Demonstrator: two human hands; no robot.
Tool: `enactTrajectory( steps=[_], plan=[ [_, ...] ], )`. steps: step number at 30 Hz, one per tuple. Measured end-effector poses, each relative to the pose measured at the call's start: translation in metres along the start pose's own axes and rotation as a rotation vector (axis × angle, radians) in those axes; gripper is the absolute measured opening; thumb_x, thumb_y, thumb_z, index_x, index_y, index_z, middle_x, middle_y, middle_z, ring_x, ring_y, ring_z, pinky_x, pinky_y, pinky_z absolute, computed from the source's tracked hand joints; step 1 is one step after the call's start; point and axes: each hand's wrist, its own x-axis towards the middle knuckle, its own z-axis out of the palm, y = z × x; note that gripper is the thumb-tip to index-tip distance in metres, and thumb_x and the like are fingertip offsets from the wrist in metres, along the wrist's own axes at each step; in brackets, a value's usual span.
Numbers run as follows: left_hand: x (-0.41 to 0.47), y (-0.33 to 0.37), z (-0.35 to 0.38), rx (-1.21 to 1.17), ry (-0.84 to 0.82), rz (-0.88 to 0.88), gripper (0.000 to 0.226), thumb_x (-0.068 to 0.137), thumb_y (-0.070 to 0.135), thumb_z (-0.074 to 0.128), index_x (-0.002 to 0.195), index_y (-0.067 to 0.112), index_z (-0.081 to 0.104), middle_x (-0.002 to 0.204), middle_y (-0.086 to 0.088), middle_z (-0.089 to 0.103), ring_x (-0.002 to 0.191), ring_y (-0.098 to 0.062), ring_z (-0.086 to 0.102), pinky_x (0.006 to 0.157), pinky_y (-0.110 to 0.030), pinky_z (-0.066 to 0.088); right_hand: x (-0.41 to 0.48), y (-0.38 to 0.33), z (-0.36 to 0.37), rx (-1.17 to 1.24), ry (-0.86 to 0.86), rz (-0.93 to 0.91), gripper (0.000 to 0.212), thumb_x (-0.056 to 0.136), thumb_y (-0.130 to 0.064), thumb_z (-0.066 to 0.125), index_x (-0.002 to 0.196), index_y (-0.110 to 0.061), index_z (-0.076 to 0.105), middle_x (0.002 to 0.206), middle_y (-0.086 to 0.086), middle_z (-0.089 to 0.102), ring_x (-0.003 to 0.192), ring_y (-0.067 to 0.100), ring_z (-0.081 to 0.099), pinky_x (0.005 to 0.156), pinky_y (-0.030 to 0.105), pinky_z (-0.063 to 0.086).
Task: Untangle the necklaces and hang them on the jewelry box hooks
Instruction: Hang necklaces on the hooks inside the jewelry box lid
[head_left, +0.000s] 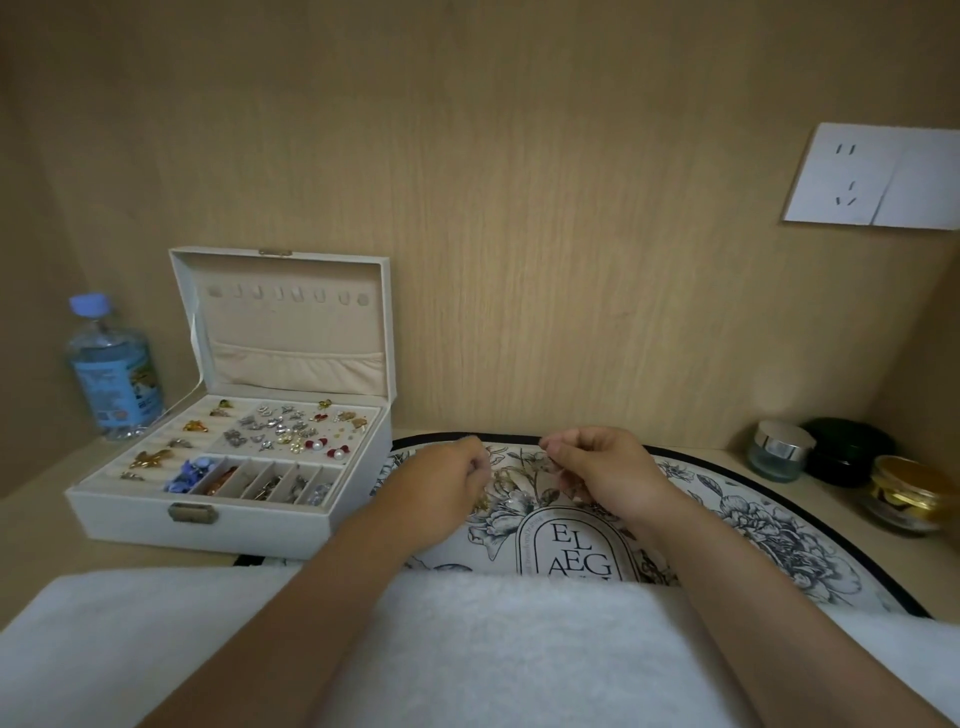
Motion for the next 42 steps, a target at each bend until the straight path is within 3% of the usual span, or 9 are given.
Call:
enactTrajectory(
  steps=[5,10,14,18,23,25,32,36,42],
  plan=[
    [-0.010,0.000,-0.018,0.151,-0.048,-0.021,0.012,0.097,0.022,0.052,0.089,0.023,0.061,0.076,0.010,0.062,0.073,-0.009,0.059,0.071,-0.029,0.051,-0.006,-0.007,-0.008,-0.242,-0.103,-0.045,0.008,0.093,-0.012,0.067,0.092,-0.010,0.075,0.071,-0.008,0.070,0.057,0.006,0.058,0.055,0.015,0.048],
    [-0.025,0.004,-0.026,0.308,-0.173,0.012,0.014,0.093,0.023,0.055,0.081,0.029,0.058,0.078,0.012,0.060,0.078,-0.008,0.056,0.068,-0.024,0.044,-0.012,-0.016,-0.012,-0.420,-0.326,-0.040,0.005,0.088,-0.016,0.074,0.089,-0.015,0.078,0.076,-0.013,0.075,0.069,-0.002,0.066,0.073,0.020,0.054],
    [-0.028,0.003,-0.028,0.382,-0.201,-0.021,0.010,0.085,0.026,0.055,0.075,0.028,0.056,0.079,0.011,0.062,0.083,-0.010,0.057,0.066,-0.022,0.041,-0.020,-0.025,-0.012,-0.521,-0.530,0.017,0.007,0.085,-0.012,0.076,0.092,-0.013,0.079,0.076,-0.004,0.074,0.052,-0.002,0.058,0.063,0.022,0.051],
    [-0.023,0.007,-0.023,0.401,-0.070,0.041,0.015,0.085,0.032,0.054,0.073,0.023,0.057,0.082,0.007,0.062,0.079,-0.010,0.053,0.058,-0.022,0.037,-0.019,-0.026,-0.015,-0.570,-0.645,0.093,0.011,0.087,-0.020,0.074,0.096,-0.017,0.079,0.076,-0.003,0.073,0.059,0.009,0.061,0.062,0.018,0.050],
    [-0.016,-0.002,-0.004,0.221,0.007,0.169,0.022,0.099,0.022,0.053,0.109,0.026,0.071,0.105,0.006,0.060,0.105,-0.010,0.050,0.087,-0.031,0.046,-0.005,-0.010,-0.014,-0.669,-0.200,-0.186,0.011,0.089,-0.023,0.072,0.095,-0.030,0.078,0.086,-0.017,0.073,0.083,-0.003,0.066,0.082,0.022,0.053],
    [-0.018,-0.006,-0.001,0.181,-0.039,0.156,0.024,0.099,0.023,0.055,0.115,0.029,0.072,0.108,0.006,0.061,0.108,-0.009,0.049,0.092,-0.031,0.044,-0.004,-0.003,-0.009,-0.805,-0.199,-0.233,0.015,0.088,-0.030,0.073,0.101,-0.036,0.076,0.089,-0.023,0.067,0.088,-0.002,0.063,0.085,0.022,0.051],
    [-0.023,-0.012,0.000,0.211,0.077,0.078,0.018,0.097,0.023,0.055,0.101,0.023,0.073,0.099,0.006,0.058,0.098,-0.011,0.054,0.081,-0.029,0.049,-0.001,0.010,-0.008,-1.091,-0.068,-0.344,0.011,0.093,-0.039,0.065,0.093,-0.034,0.074,0.091,-0.021,0.059,0.081,0.002,0.056,0.066,0.020,0.040],
    [-0.022,-0.012,-0.002,0.342,0.100,-0.021,0.017,0.093,0.011,0.056,0.101,0.019,0.068,0.102,0.001,0.058,0.097,-0.017,0.057,0.076,-0.029,0.051,0.005,0.019,-0.016,-1.205,0.043,-0.324,0.017,0.096,-0.037,0.056,0.098,-0.031,0.072,0.105,-0.011,0.063,0.086,0.012,0.061,0.075,0.029,0.049],
    [-0.024,-0.005,-0.006,0.477,0.084,-0.106,0.025,0.087,0.005,0.059,0.109,0.015,0.064,0.112,-0.005,0.056,0.100,-0.020,0.057,0.080,-0.029,0.052,0.009,0.025,-0.019,-1.222,0.159,-0.342,0.017,0.097,-0.033,0.053,0.099,-0.028,0.069,0.104,-0.006,0.061,0.089,0.018,0.061,0.068,0.028,0.043]
  ],
)
